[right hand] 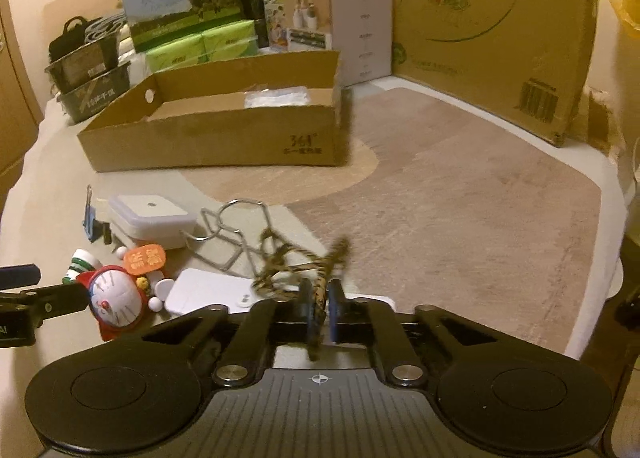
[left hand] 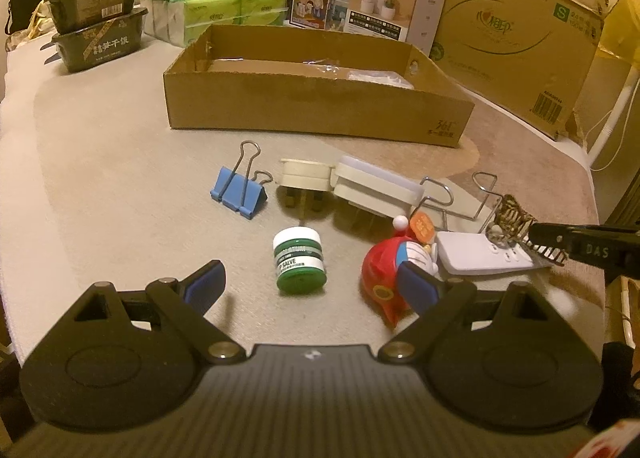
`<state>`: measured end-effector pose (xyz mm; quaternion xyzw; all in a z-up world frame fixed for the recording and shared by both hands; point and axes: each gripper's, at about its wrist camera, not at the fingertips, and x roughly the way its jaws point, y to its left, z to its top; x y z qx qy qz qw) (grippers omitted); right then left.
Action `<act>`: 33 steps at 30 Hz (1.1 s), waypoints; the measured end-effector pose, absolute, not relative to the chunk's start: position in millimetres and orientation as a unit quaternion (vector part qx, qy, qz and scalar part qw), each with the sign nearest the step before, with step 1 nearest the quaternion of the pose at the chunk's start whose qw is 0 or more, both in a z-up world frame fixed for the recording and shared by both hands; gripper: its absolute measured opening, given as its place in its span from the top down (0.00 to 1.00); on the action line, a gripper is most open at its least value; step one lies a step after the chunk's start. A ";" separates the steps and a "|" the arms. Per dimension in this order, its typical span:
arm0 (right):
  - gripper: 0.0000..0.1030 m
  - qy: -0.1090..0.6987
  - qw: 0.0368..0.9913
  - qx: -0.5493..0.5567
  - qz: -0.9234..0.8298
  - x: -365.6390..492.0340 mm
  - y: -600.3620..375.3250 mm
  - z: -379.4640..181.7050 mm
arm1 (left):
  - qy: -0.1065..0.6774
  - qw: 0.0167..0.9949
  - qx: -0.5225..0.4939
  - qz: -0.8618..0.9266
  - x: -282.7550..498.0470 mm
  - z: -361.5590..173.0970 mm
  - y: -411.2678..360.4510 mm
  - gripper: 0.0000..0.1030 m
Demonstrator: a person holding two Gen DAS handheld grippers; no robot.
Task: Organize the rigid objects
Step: 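Grasp the metal hair clip with the right tool while the left tool approaches the green jar, then close the left tool on the green salve jar and lift it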
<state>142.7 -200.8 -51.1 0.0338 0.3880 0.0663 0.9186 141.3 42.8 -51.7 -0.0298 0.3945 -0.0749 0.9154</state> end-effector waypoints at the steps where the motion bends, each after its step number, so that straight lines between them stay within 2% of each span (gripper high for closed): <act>1: 0.95 0.386 0.919 0.036 0.068 141.6 -202.2 -50.2 | 0.395 0.915 -0.032 -0.075 141.2 -52.0 43.6 0.11; 10: 0.95 0.396 0.915 0.012 0.074 135.7 -203.0 -55.1 | 0.392 0.916 -0.037 -0.074 148.0 -53.8 50.6 0.12; 14: 0.95 0.394 0.916 0.008 0.074 138.4 -202.3 -57.4 | 0.385 0.919 -0.046 -0.078 153.4 -52.9 55.8 0.22; 20: 0.94 0.394 0.916 0.003 0.074 144.9 -200.1 -59.2 | 0.382 0.919 -0.048 -0.081 158.5 -53.3 65.1 0.26; 22: 0.94 0.393 0.917 0.000 0.075 146.7 -199.2 -60.0 | 0.393 0.915 -0.025 -0.091 160.6 -57.3 62.8 0.31; 24: 0.92 0.392 0.917 -0.004 0.075 148.5 -198.4 -60.5 | 0.402 0.911 -0.012 -0.096 162.8 -61.8 60.4 0.43; 31: 0.87 0.389 0.919 -0.022 0.066 153.7 -193.5 -62.1 | 0.405 0.909 0.011 -0.096 167.6 -72.2 48.5 0.60; 33: 0.85 0.388 0.919 -0.026 0.064 154.5 -192.5 -62.8 | 0.403 0.910 0.011 -0.097 167.7 -73.3 46.8 0.71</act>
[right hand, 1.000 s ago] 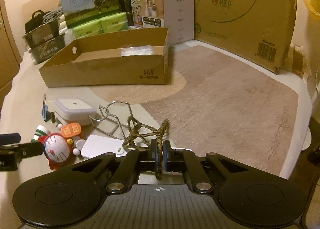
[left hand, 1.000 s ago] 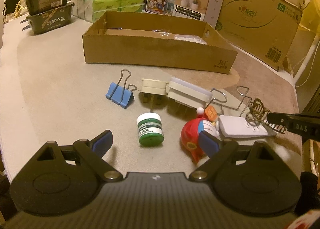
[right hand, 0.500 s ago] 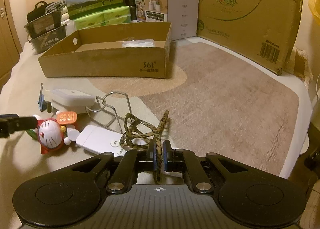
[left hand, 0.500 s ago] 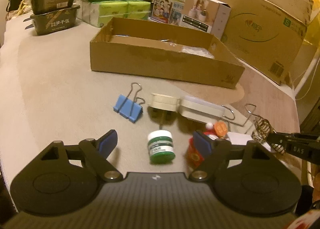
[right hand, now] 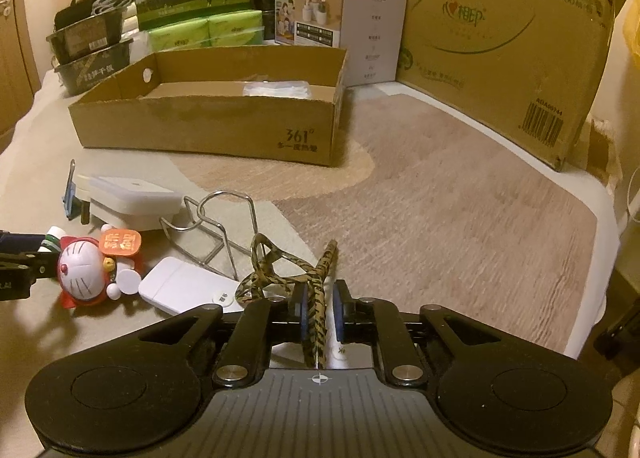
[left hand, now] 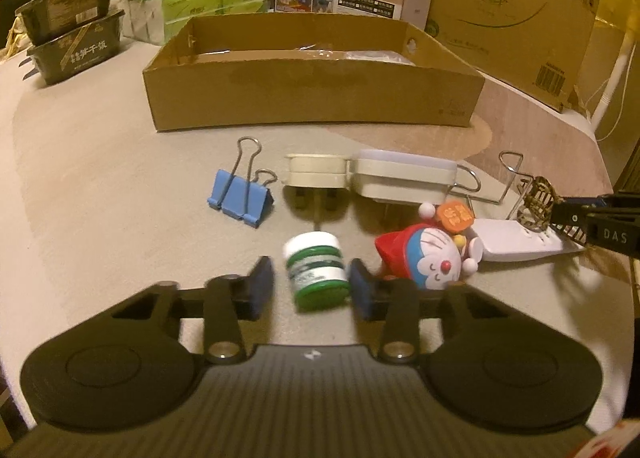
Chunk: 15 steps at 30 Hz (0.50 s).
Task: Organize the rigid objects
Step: 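Close the left tool on the green salve jar and lift it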
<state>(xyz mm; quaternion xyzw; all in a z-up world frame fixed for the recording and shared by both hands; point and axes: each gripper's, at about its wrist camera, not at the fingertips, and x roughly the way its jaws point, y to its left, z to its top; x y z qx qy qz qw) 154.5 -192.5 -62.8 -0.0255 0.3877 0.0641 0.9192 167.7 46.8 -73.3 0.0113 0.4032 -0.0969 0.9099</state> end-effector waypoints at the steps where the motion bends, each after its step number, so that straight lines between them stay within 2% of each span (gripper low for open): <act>1: 0.85 0.387 0.919 -0.027 0.064 155.0 -192.5 -63.1 | 0.403 0.910 0.010 -0.095 167.7 -73.3 46.7 0.71; 5: 0.78 0.387 0.920 -0.024 0.059 157.3 -195.1 -63.8 | 0.401 0.912 0.005 -0.092 166.3 -72.9 48.3 0.71; 13: 0.78 0.393 0.917 -0.021 0.062 161.4 -195.4 -62.3 | 0.403 0.911 -0.006 -0.086 160.8 -69.4 55.2 0.71; 14: 0.80 0.393 0.917 -0.020 0.064 160.8 -195.4 -62.0 | 0.404 0.911 -0.006 -0.085 160.1 -69.1 55.8 0.71; 15: 0.88 0.393 0.917 -0.021 0.065 159.9 -195.1 -61.6 | 0.404 0.911 -0.006 -0.084 159.2 -68.5 56.3 0.71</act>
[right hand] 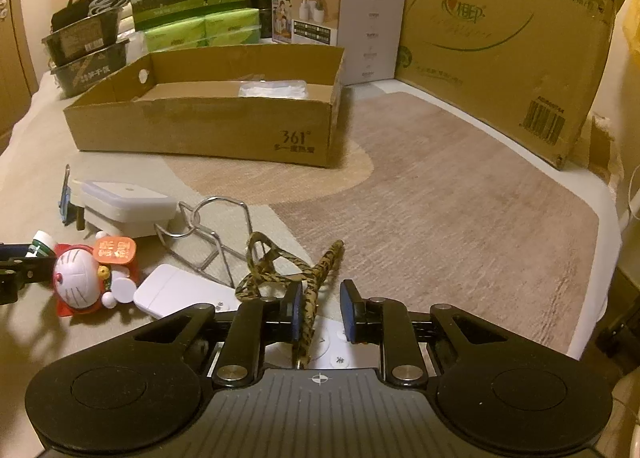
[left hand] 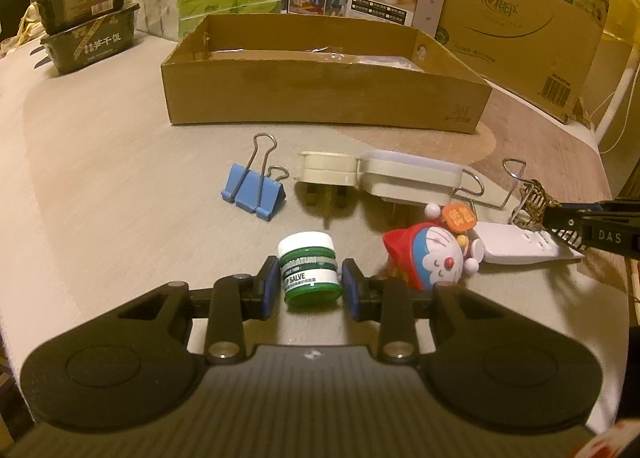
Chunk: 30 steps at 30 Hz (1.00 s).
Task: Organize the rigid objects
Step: 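Close the left tool on the green salve jar and lift it, then carry the jar and hair clip to the tray and release both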
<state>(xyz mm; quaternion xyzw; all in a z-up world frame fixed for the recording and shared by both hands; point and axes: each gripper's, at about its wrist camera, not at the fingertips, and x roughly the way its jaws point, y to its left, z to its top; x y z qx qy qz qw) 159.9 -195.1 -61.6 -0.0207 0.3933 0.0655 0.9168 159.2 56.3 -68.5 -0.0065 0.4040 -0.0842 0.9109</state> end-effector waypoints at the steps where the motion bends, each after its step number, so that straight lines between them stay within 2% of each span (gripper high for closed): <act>1: 0.94 0.394 0.917 -0.021 0.068 159.2 -195.2 -61.2 | 0.404 0.911 -0.008 -0.083 158.3 -67.7 56.6 0.71; 30: 0.95 0.338 0.937 0.002 0.090 122.3 -195.5 -1.6 | 0.362 0.929 -0.004 -0.078 134.0 -5.1 54.7 0.72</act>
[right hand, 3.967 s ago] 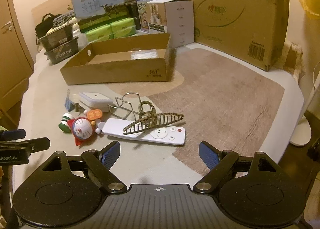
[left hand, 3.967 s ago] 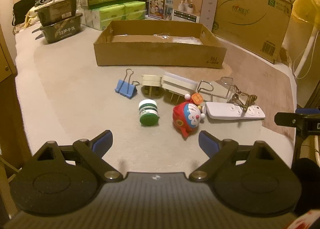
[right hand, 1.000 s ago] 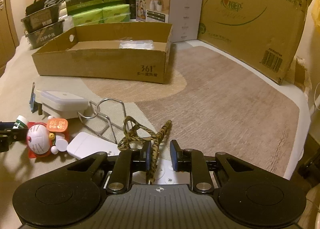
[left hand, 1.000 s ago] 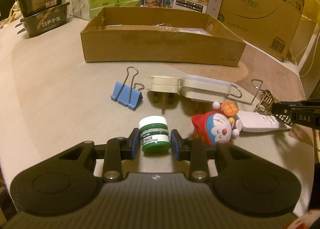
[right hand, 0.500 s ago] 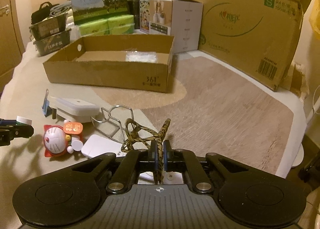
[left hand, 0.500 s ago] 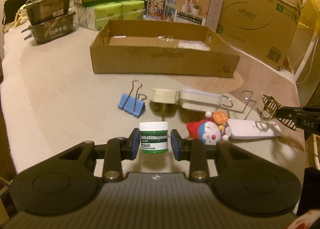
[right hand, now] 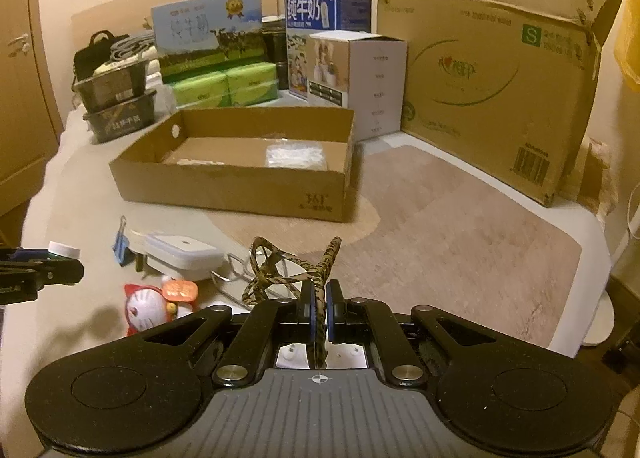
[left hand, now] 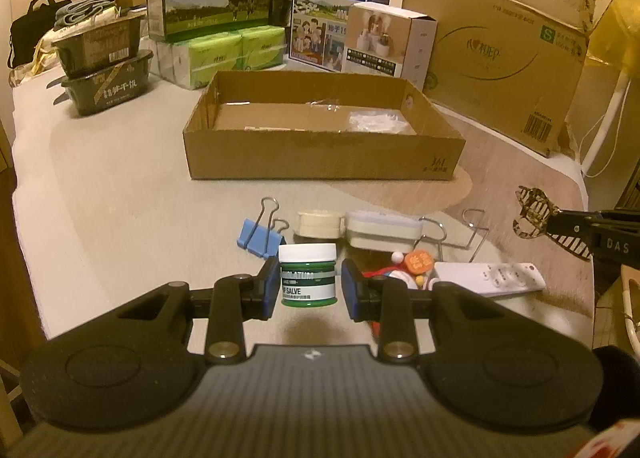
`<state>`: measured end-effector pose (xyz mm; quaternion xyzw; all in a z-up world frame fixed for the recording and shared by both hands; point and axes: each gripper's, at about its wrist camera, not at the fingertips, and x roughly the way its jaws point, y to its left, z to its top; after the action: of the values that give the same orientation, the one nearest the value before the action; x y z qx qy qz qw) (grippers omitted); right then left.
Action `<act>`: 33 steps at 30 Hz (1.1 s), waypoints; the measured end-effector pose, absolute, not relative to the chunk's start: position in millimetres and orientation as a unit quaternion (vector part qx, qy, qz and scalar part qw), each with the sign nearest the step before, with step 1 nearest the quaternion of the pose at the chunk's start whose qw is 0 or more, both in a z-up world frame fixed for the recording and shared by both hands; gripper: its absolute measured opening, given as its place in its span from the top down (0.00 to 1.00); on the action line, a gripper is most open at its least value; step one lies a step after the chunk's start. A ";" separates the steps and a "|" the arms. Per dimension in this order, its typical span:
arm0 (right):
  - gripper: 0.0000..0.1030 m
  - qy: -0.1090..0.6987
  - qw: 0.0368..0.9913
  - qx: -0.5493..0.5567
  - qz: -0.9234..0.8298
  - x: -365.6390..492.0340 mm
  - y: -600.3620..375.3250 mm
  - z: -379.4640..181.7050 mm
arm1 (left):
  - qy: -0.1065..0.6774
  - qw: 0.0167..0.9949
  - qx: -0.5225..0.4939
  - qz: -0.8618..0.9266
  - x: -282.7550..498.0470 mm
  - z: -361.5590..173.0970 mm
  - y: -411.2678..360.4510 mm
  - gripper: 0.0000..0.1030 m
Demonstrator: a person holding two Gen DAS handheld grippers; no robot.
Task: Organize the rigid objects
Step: 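Carry the jar and hair clip to the tray and release both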
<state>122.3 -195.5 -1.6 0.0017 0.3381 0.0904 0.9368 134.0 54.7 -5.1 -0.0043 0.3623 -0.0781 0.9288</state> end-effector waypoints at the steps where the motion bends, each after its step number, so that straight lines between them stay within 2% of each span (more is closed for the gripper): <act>1: 0.95 0.337 0.937 0.002 0.092 122.5 -195.1 -0.5 | 0.362 0.929 -0.004 -0.078 134.6 -3.9 54.7 0.72; 12: 0.95 0.323 0.939 0.004 0.117 150.5 -190.1 18.5 | 0.347 0.934 0.001 -0.087 175.7 16.1 56.2 0.72; 23: 0.95 0.305 0.942 -0.001 0.141 241.5 -176.2 39.9 | 0.329 0.939 0.007 -0.100 268.1 38.0 55.8 0.72; 33: 0.95 0.320 0.937 0.007 0.141 311.5 -168.5 25.0 | 0.340 0.935 0.016 -0.099 336.9 22.5 55.8 0.72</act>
<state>311.5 -168.5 25.0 0.0067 0.3200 0.1407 0.9369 336.9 55.8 22.5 0.0157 0.3398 -0.0990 0.9351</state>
